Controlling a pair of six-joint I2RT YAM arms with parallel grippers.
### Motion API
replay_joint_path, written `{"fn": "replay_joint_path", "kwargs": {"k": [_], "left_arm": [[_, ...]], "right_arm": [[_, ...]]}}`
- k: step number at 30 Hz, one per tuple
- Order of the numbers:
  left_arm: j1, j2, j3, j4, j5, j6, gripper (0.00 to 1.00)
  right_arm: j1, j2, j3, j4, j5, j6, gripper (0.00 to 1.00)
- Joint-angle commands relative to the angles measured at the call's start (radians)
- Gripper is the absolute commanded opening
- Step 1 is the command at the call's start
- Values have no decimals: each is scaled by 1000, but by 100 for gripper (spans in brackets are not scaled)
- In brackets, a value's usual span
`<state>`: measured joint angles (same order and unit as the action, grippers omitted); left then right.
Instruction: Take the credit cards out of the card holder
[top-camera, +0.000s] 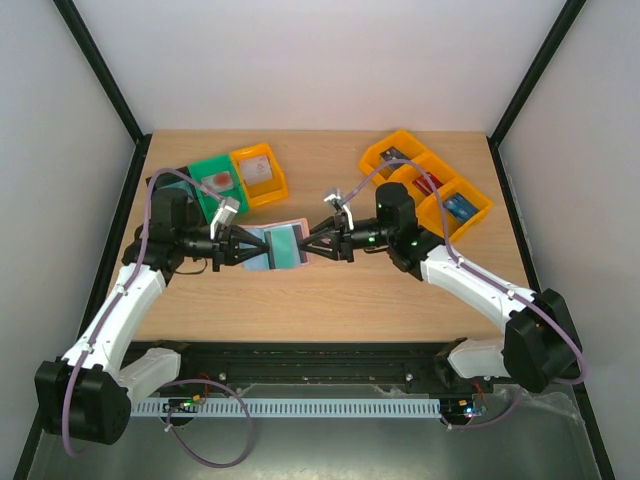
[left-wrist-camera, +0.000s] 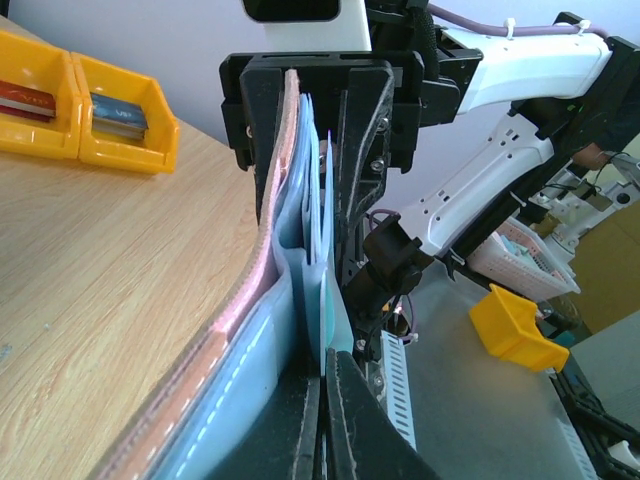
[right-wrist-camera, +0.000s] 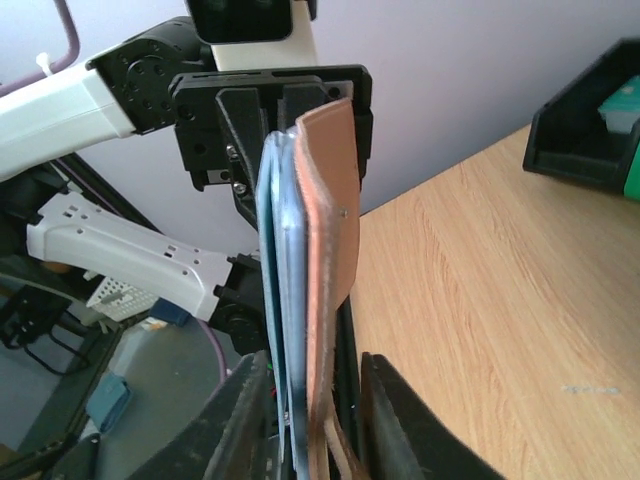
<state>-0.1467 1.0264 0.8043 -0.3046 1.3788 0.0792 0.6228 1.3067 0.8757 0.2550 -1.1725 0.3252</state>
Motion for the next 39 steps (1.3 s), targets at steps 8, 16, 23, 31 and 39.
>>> {"fn": "replay_joint_path", "kwargs": {"k": [8,16,23,31,39], "left_arm": [[4,8,-1,7,23,15,2],[6,2,-5,7,26,14,2],[13,-4,-7,0,32,22,2],[18,-5,-17,10,24,14,2],[53,-11,-9,35,-40,-26,2]], "right_arm": [[64,16,13,93,-9,23,40],[63,24,23,60,10,-11,6],[19,-11,20,7,1,-51,2],[-49,-53,-3,-16,4,-52,2],[-149,-30,-23,34,94,88,1]]}}
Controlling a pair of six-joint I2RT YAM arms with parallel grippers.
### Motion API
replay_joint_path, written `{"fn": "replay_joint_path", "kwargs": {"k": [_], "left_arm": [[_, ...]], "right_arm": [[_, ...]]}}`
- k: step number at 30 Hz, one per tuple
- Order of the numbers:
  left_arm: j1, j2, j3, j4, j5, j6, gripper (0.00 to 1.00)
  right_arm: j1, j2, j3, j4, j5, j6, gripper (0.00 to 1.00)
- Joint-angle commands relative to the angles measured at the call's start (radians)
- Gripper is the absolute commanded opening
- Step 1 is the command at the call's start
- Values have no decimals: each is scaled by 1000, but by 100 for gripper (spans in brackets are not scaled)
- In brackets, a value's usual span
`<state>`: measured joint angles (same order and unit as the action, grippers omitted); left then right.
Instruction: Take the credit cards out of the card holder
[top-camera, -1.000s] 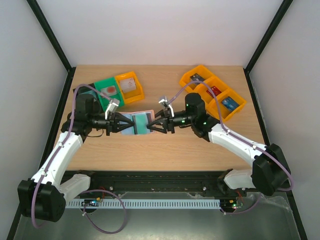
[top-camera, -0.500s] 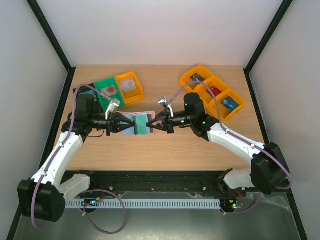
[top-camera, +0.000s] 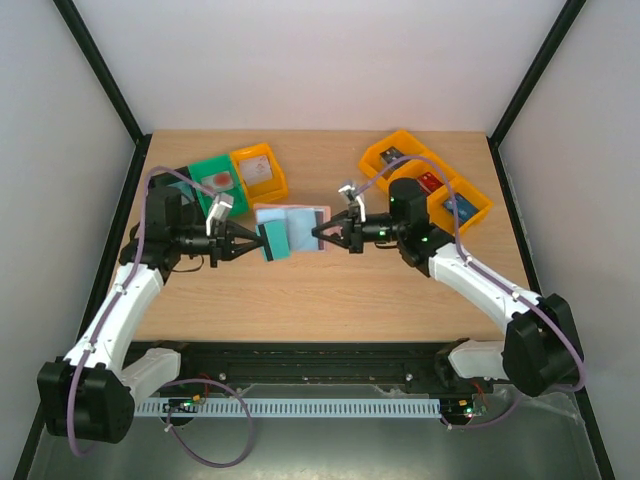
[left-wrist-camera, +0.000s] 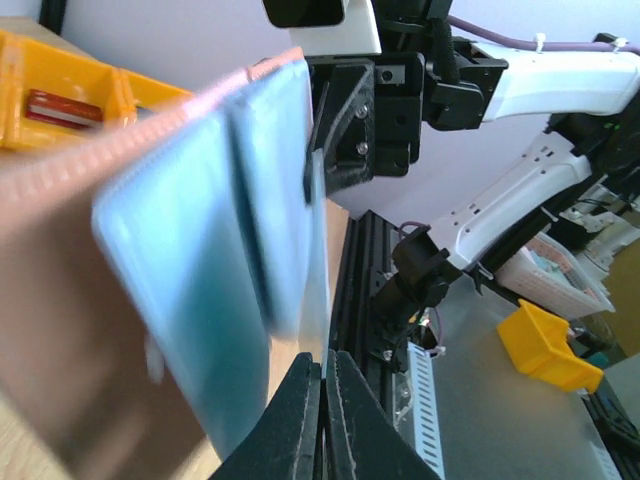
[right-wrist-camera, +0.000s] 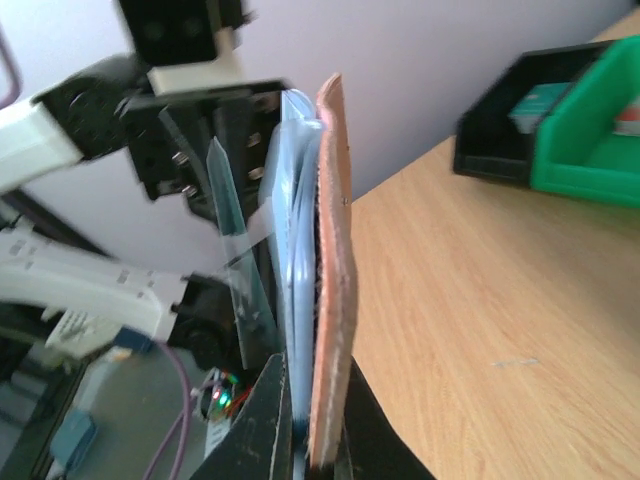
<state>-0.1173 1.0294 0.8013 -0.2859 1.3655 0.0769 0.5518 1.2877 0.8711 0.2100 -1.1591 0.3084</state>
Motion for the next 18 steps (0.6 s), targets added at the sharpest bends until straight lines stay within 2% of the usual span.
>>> {"fn": "replay_joint_path", "kwargs": {"k": [1,5,8,14,18], "left_arm": [[37,-13,-3,27,-58,-41,2],[111,16,55,-15,-142,-24,2],[138,65,176,-177,-277,109,2],[142,191,440,-482,-671,421,2],[141,253,539,-509,-1042,533,2]], "right_arm": [[-104,-5,-31,116,85,156,2],[-202,23,-69,188,115,287,2],[-231,38,-68,186,104,297,2],[-251,47,-14,113,70,223,2],[-257,60,21,81,45,187,2]]}}
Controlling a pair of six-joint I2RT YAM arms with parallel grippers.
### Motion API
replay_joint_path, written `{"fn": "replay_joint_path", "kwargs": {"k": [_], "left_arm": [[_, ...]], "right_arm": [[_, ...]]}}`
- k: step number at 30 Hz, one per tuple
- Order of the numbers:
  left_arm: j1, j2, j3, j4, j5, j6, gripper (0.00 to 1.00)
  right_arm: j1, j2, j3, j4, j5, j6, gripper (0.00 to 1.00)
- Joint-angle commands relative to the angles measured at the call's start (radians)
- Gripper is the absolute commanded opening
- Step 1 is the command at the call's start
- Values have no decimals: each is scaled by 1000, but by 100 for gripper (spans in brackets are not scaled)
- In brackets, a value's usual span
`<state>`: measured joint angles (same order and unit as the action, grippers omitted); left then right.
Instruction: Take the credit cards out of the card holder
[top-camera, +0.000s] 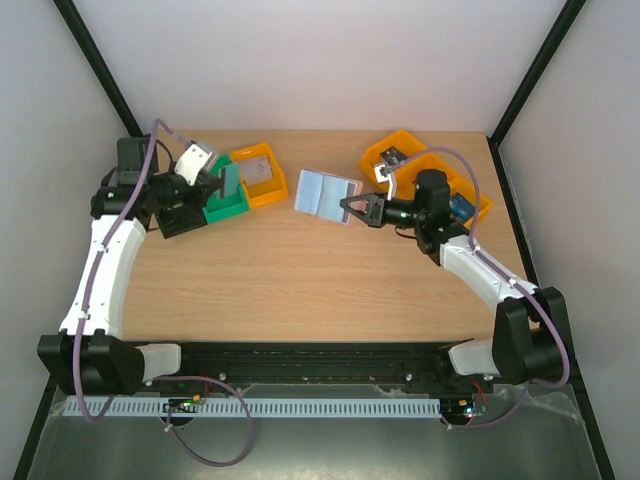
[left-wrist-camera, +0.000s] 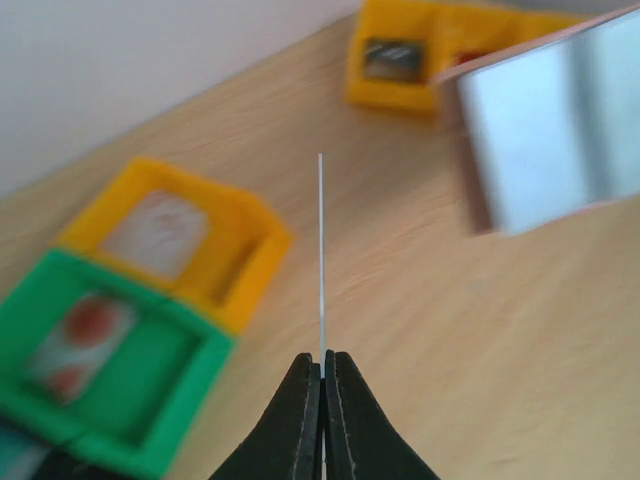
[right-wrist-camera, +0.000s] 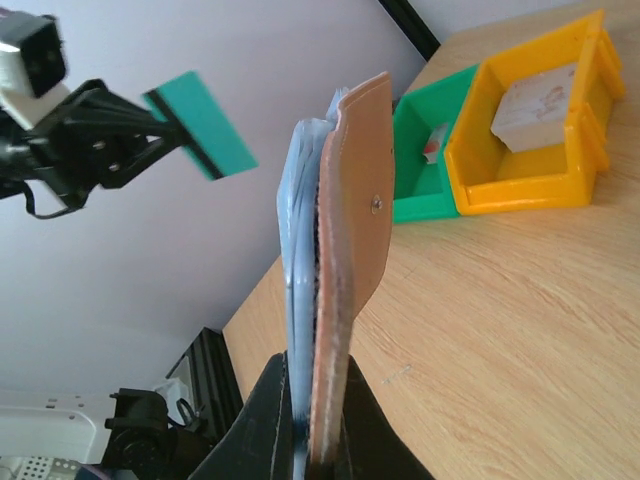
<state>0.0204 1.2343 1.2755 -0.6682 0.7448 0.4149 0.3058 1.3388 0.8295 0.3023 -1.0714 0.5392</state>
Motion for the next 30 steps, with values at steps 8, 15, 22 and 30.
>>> {"fn": "replay_joint_path", "kwargs": {"k": [8,15,22,30], "left_arm": [[-75,136,-77,173,-1110,441,2],[-41,337,-53,348,-1224,495,2],[16,456,-29,376,-1206,487,2],[19,551,-47,472,-1188,536,2]], "right_arm": [[-21,87,146,-71,-88,-95,2],[-24,105,159,-90,-106,-105,2],[-27,88,160,-116,-111,-137,2],[-28,94,161,-118,-119,-138,2]]}}
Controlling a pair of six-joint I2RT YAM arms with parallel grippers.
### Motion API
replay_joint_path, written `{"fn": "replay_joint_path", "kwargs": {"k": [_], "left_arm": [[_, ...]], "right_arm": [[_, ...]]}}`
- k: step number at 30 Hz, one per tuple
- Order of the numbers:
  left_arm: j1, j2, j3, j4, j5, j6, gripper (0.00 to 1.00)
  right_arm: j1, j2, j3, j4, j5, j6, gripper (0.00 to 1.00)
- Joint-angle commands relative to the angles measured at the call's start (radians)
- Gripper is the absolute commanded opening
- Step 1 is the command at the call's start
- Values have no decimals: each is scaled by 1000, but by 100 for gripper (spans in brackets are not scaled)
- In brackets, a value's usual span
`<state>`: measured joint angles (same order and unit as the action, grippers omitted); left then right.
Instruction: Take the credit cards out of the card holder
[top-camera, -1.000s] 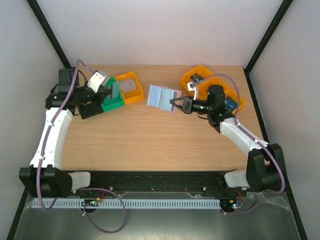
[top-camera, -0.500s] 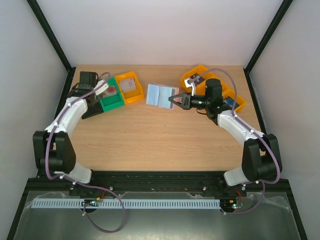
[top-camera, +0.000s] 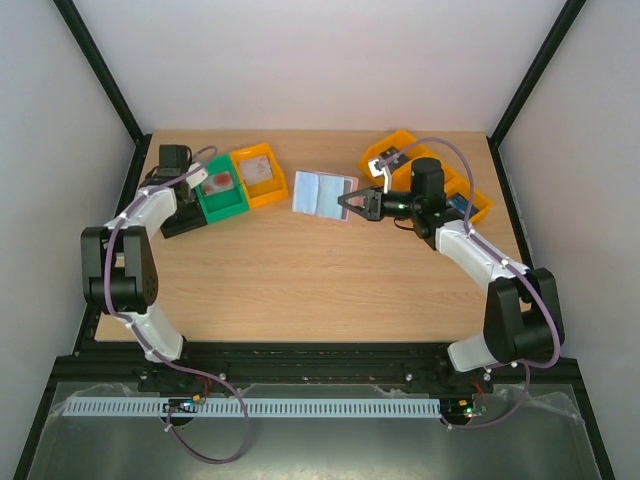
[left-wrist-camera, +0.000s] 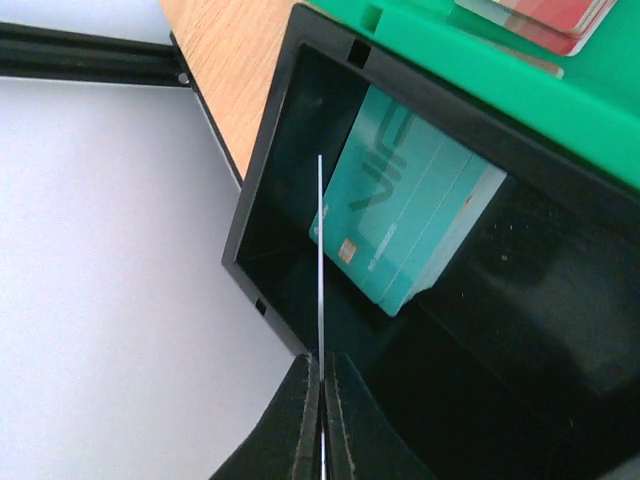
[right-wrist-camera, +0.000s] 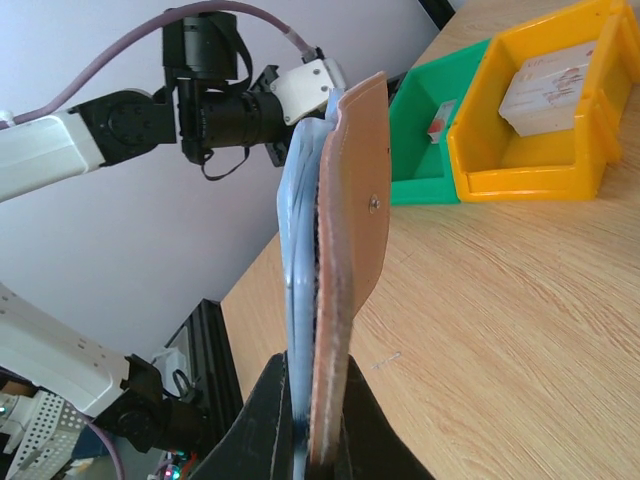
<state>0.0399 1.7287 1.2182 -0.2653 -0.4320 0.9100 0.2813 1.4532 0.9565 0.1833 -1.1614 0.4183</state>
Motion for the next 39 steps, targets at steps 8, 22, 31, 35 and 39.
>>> {"fn": "replay_joint_path", "kwargs": {"k": [8,22,31,35,39], "left_arm": [[13,145,48,114,-45,55,2],[25,199,31,204,-83,76,9],[44,143,55,145,-20,3,48],[52,101,71,99,23,-25,63],[59,62,88,72,46,-47,71]], "right_arm": [[-4,-23,35,-2,-36,-21,1],[-5,-25,39,-16,-43,-32,2],[-6,-21,40,-28,-52,-33,2],[-4,-20,40,-31,-58,-30,1],[-5,-25,40,-34,-59,-27,2]]}}
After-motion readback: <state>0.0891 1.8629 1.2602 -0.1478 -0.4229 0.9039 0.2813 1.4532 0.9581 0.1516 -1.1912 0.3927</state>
